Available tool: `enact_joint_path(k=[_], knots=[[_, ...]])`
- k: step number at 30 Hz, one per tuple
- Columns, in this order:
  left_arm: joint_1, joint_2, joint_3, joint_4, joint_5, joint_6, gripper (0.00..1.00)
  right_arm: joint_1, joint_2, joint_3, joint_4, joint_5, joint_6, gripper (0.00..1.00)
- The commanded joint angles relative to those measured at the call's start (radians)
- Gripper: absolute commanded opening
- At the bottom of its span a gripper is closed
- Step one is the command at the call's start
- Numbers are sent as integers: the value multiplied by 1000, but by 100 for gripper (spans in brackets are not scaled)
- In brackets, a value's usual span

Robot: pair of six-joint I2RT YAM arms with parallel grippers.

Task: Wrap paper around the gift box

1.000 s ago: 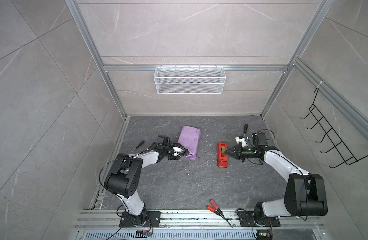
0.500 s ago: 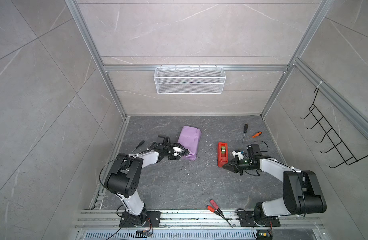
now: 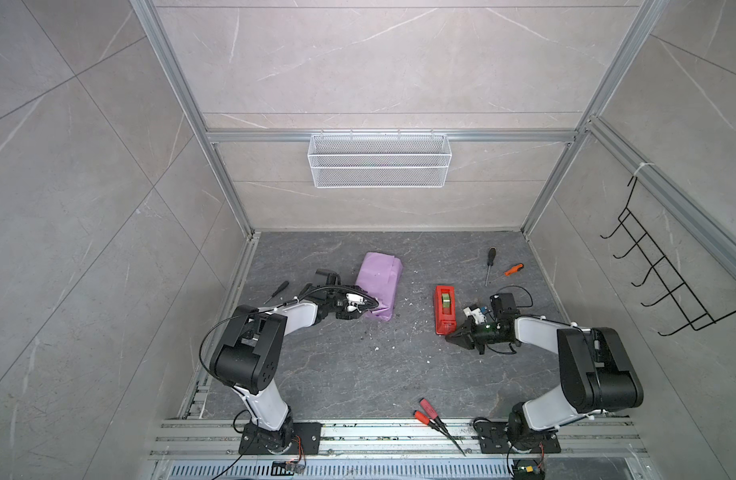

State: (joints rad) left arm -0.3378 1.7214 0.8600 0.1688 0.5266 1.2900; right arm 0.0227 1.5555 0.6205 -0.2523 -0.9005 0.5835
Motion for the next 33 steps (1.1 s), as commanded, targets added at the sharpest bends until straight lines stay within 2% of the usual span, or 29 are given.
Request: enact_joint_path(k=[1,4,8,13,15,17,22,25,28,33], knots=[[7,54,-21,-139,-71,-25,58,16,-25,22,-57,45,-12,0],[8,64,-21,-130,-71,-29,58,29,-59,49,-109,15,-24,0],[7,56,-21,-139,-69,-23,58,51,-105,49,-129,34,1,0],[7,51,-22,-140,-67,-29,58,45,41,40,-116,243,-17,0],[7,48,-26,-139,-66,-26,58,43,68,32,-83,271,2,0],[7,46,-30,-131,-68,-26,58,59,19,13,-43,238,27,0],[7,53,-27,-131,-62,-29,58,161,-144,39,-117,111,-14,0],[7,63,-20,-128,-59,-31,58,189,-180,47,-172,120,-39,0],[6,60,-18,-137,-59,-32,58,216,-210,22,-69,86,52,0],[6,58,-24,-134,-62,-33,58,376,-132,147,90,79,184,0]])
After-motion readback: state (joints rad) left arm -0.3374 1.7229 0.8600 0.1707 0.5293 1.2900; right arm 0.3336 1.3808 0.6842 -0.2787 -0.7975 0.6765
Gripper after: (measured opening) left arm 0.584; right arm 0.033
